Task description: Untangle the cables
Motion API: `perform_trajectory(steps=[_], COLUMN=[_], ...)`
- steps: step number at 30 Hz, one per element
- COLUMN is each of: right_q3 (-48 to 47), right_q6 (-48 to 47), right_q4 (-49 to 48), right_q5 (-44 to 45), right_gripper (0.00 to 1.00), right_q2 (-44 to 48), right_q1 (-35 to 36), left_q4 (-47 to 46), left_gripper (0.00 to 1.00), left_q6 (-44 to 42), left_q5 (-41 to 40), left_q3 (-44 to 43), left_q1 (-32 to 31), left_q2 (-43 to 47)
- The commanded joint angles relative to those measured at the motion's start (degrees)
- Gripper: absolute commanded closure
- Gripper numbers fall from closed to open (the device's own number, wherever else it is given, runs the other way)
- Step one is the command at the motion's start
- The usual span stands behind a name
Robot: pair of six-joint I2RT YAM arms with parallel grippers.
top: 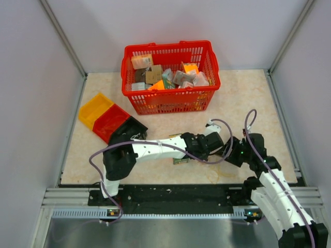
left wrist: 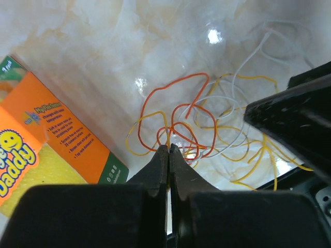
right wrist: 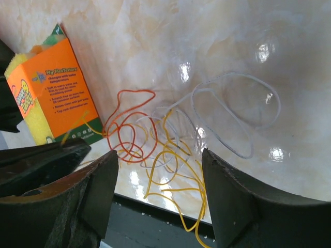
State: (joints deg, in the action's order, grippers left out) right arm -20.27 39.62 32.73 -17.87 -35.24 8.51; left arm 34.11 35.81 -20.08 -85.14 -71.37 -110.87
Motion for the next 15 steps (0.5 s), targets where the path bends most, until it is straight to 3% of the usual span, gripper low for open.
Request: perform_trajectory(steps=[1,5,11,15], right_q3=[-2.7,-2.3,-2.3,-2.0], right_q6=[-2.5,-3.8,-2.2,-1.3], right_q4=[-0.7,-5.7,-10.2,-11.9], right_q5=[-4.8,-13.6,-15.7,-12.3], right_gripper=[0.35,0.34,0.41,0.69], right_q2=[-1.5,-1.8,-4.7,-6.1], right_q1=[0.5,0.6,0.6,0.5], left_q4=[-0.5,-5.7,-8.8,-8.0], left_gripper=[1.0,1.0,1.0,1.0], left_q6=[-3.5,-5.7,-6.9,-7.1], left_q5=[-1.4,0.9,8.2,9.3], left_q3=[-3.5,-1.3,-3.1,-5.2], left_q1=[0.3,0.6,1.2,1.2], left_q2=[7.1,14.5,19.8,20.6])
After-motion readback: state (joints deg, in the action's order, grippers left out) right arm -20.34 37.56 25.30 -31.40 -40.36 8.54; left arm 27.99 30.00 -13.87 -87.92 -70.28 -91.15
